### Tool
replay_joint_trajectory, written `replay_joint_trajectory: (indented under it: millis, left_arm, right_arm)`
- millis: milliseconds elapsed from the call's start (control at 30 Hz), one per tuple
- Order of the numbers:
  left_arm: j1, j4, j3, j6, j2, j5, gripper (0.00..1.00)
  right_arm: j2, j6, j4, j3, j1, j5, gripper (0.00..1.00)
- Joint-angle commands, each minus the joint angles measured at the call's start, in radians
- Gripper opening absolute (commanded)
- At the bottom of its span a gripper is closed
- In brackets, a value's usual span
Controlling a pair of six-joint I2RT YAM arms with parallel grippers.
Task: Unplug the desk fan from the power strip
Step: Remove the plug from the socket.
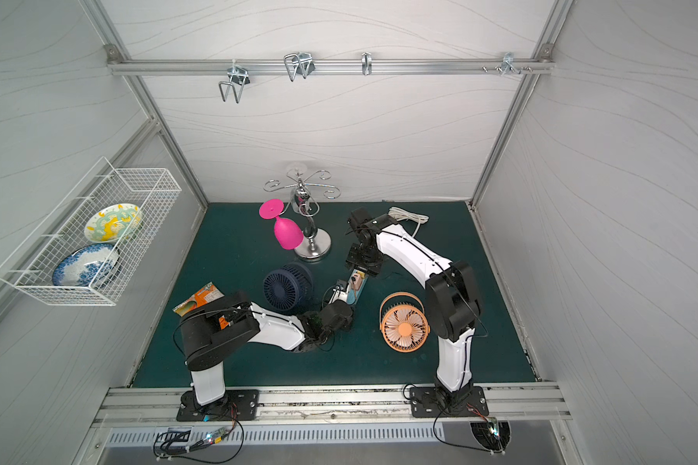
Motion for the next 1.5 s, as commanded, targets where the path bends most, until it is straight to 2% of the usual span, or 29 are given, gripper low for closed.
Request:
replay_joint_trajectory:
  millis: [0,333,567,700,767,833,933,1100,1267,1467]
  left_arm:
    - [0.002,-0.149,-0.03,-0.022,0.03,0.029,0.09]
    - [0.002,-0.146,-0.028,-0.025,0.034,0.031,0.09]
    - [0.002,-0.144,-0.032,-0.028,0.03,0.028,0.08]
    - [0.001,-0.144,-0.033,-0.029,0.032,0.027,0.08]
    - [0.002,-0.145,-0.034,-0.029,0.034,0.028,0.08]
    - [0.001,-0.146,-0.034,-0.031,0.038,0.028,0.08]
    - [0.002,-0.147,-0.034,-0.036,0.05,0.035,0.08]
    - [0.002,-0.148,-0.037,-0.039,0.065,0.043,0.08]
    - [0.002,-0.153,-0.036,-0.034,0.061,0.042,0.08]
    - [0.002,-0.153,-0.036,-0.033,0.057,0.048,0.08]
  right_arm:
    - [0.035,-0.018,-0.03,0.021,0.008,0.015,0.56]
    - [0.128,-0.034,-0.048,0.066,0.018,0.037,0.55]
    - [0.141,-0.036,-0.048,0.055,0.027,0.033,0.46]
    - [0.142,-0.035,-0.055,0.054,0.034,0.036,0.3]
    - [0.146,-0.034,-0.064,0.056,0.033,0.035,0.12]
    - [0.144,-0.034,-0.072,0.063,0.03,0.035,0.0]
    - [0.128,-0.029,-0.076,0.078,0.022,0.02,0.0]
    - [0.079,0.022,-0.047,0.086,-0.038,-0.074,0.0]
    - [0.101,0.027,-0.057,0.142,-0.049,-0.179,0.0]
    - [0.143,0.008,-0.079,0.155,-0.067,-0.138,0.0]
